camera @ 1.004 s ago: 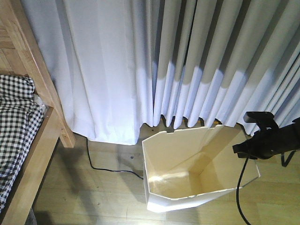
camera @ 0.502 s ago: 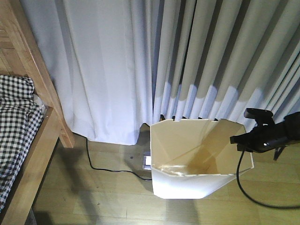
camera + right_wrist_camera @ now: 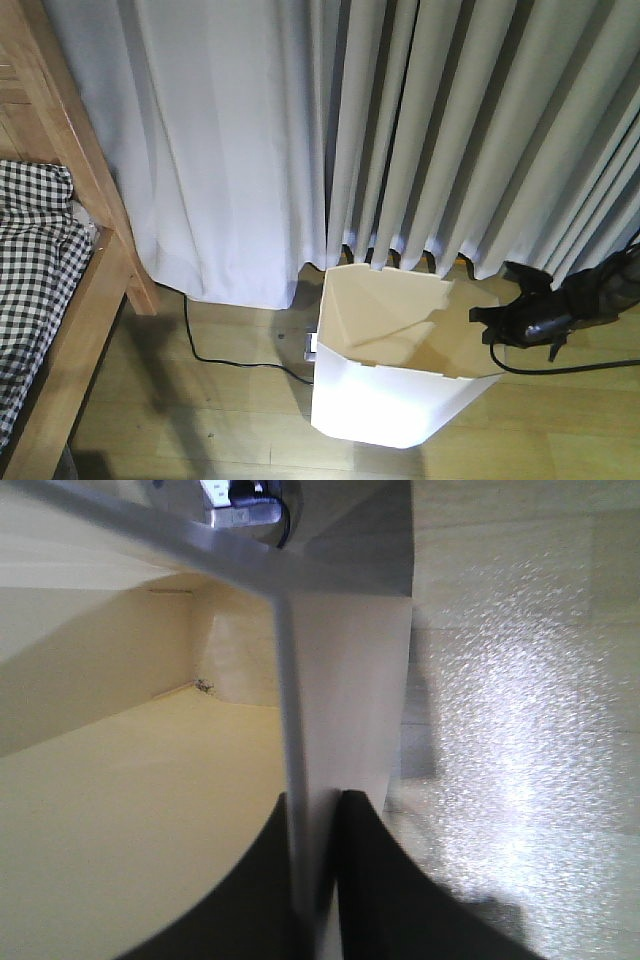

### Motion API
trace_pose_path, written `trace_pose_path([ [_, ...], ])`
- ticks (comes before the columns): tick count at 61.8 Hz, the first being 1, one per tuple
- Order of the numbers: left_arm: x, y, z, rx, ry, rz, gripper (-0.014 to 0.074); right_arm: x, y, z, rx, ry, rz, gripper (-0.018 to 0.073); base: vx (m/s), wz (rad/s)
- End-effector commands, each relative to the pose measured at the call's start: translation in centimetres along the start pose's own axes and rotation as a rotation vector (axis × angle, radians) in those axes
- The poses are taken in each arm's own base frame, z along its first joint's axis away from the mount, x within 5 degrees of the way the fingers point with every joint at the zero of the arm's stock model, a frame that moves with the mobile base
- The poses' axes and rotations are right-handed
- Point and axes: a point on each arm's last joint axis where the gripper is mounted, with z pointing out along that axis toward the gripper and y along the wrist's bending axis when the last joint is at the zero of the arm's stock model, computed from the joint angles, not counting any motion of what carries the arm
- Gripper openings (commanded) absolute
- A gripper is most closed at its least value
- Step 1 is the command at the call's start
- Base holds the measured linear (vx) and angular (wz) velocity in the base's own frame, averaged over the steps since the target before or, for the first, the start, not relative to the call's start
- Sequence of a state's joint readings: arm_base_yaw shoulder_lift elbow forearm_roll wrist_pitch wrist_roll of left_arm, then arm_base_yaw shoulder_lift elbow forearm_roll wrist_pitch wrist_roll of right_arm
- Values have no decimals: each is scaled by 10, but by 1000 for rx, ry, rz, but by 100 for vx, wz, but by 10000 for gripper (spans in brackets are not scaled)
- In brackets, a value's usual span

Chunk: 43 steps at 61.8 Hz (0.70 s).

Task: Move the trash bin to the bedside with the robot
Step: 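Lower the bin to the floor beside the bed with the right gripper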

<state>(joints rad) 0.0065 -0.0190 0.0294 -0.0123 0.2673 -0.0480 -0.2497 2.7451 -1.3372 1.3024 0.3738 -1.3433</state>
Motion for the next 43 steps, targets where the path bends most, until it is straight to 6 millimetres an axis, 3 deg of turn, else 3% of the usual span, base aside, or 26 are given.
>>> trace_pose_path([
  [1, 2, 0, 2, 6, -55, -12, -6, -30, 18, -15, -182, -71, 24, -6, 0, 0],
  [23, 2, 0, 2, 6, -55, -12, -6, -45, 10, 25, -216, -81, 6, -6, 0, 0],
  [43, 2, 0, 2, 6, -55, -12, -6, -59, 29, 58, -198, -68, -66, -6, 0, 0],
])
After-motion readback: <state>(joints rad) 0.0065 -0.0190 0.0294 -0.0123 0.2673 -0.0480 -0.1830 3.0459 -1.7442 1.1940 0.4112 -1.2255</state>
